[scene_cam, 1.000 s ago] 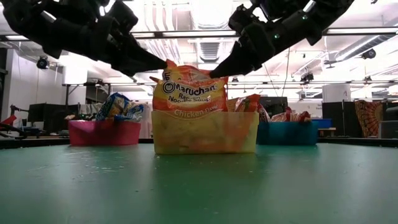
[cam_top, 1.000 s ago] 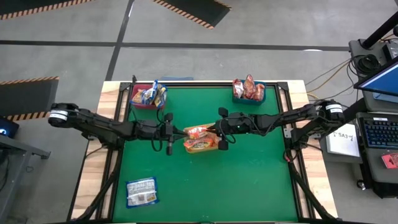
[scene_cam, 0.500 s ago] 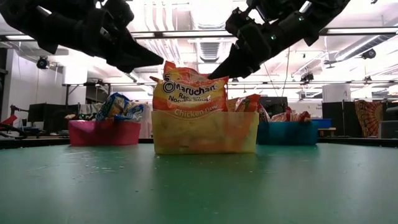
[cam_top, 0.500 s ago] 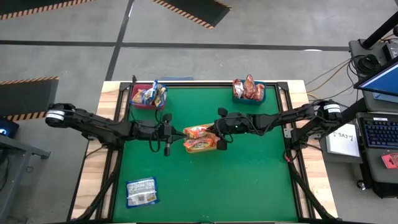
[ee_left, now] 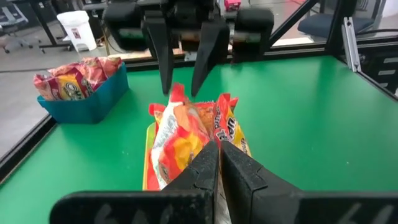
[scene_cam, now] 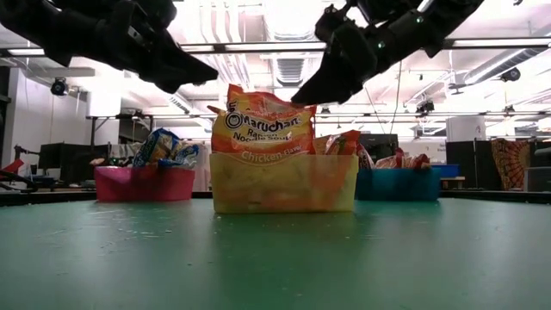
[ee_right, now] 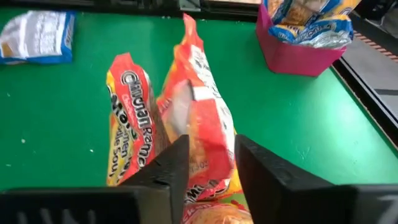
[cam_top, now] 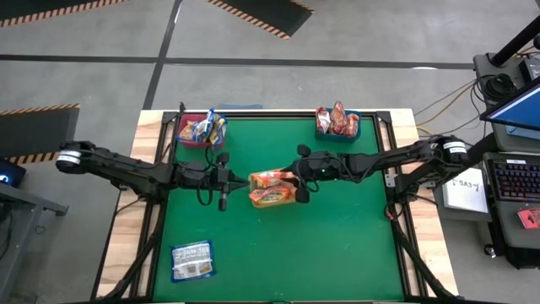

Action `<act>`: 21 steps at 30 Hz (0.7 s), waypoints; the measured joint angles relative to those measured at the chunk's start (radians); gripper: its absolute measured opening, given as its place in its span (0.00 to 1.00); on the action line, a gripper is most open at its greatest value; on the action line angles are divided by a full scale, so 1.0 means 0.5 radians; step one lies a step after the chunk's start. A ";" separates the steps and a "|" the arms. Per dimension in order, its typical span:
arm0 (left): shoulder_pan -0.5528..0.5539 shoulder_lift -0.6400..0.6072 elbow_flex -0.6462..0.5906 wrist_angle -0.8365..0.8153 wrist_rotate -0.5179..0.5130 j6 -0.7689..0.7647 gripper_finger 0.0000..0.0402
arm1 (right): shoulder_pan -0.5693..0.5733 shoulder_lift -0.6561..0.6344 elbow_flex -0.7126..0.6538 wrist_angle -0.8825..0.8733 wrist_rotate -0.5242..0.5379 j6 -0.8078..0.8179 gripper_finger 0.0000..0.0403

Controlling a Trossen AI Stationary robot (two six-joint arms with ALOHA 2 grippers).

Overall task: Sort Maruchan noodles
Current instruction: Put the orange noodle pack into the yellow bin, then put the blue noodle pack into the red bin

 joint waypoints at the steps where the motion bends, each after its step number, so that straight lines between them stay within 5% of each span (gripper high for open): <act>1: 0.000 -0.008 0.000 -0.020 0.000 -0.008 0.00 | 0.000 -0.019 0.000 -0.010 0.000 0.008 0.31; 9: -0.049 -0.018 0.026 -0.196 -0.002 -0.110 0.00 | 0.035 -0.231 0.003 -0.199 -0.001 0.140 0.40; 21: -0.376 0.047 0.527 -1.060 -0.002 -0.220 0.00 | 0.334 -0.355 0.003 -0.248 -0.001 0.092 0.35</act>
